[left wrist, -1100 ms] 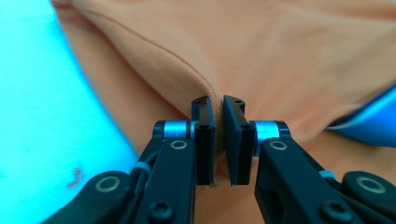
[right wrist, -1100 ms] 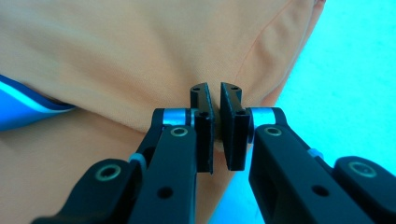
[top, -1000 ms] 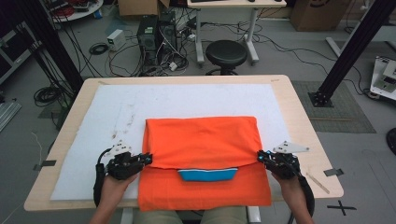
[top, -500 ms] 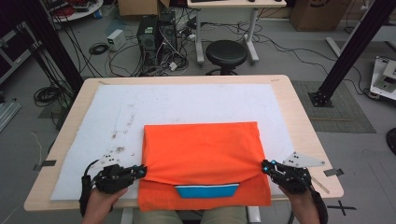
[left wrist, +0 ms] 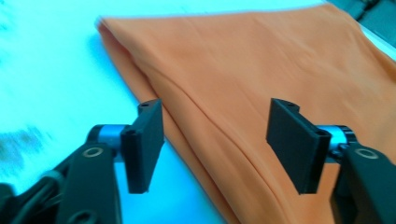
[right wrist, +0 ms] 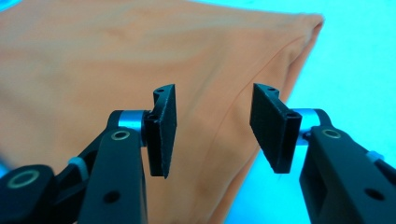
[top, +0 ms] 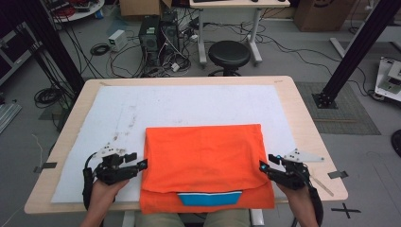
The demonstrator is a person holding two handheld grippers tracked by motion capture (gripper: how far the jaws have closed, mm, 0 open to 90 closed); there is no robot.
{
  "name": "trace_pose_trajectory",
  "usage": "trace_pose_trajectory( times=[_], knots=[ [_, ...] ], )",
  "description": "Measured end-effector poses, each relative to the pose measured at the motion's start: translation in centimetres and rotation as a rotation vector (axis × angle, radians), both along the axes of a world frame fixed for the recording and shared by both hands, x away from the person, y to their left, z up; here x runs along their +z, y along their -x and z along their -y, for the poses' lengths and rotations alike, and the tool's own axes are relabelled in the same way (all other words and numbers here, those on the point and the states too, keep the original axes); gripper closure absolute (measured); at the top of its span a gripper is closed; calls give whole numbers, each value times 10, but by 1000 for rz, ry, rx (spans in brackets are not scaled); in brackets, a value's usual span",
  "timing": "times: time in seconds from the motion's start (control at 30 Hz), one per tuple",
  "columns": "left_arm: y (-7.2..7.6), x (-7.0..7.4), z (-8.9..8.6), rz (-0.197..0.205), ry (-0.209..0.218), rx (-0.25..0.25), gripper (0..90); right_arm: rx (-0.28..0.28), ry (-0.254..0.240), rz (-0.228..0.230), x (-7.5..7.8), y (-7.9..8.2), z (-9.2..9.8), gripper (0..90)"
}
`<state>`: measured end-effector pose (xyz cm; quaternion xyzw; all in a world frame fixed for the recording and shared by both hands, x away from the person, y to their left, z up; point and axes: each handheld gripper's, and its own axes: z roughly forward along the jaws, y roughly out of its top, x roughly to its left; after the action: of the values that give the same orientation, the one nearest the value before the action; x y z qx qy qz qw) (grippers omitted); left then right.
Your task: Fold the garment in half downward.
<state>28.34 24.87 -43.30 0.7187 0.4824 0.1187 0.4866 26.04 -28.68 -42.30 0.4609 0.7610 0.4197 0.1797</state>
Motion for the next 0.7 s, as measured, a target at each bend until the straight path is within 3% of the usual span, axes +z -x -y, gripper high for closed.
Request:
trace_pose_trajectory(
  times=[0.17, 0.3, 0.5, 0.6, 0.7],
  knots=[
    [-31, 0, 4, 45, -15, 44, 339, -68, 20, -9, 0, -39, 3, 469],
    [-55, -5, 9, 44, -33, 64, 327, -116, 42, -40, -1, -72, 3, 442],
    [-87, -10, 14, 0, -61, 113, 327, -136, 45, -113, -6, -113, -6, 391],
    [-95, -15, 17, 10, -80, 112, 327, -130, 38, -152, -9, -128, -9, 394],
    [-100, -23, 20, -30, -113, 112, 332, -153, 41, -179, -13, -139, -11, 383]
  ],
)
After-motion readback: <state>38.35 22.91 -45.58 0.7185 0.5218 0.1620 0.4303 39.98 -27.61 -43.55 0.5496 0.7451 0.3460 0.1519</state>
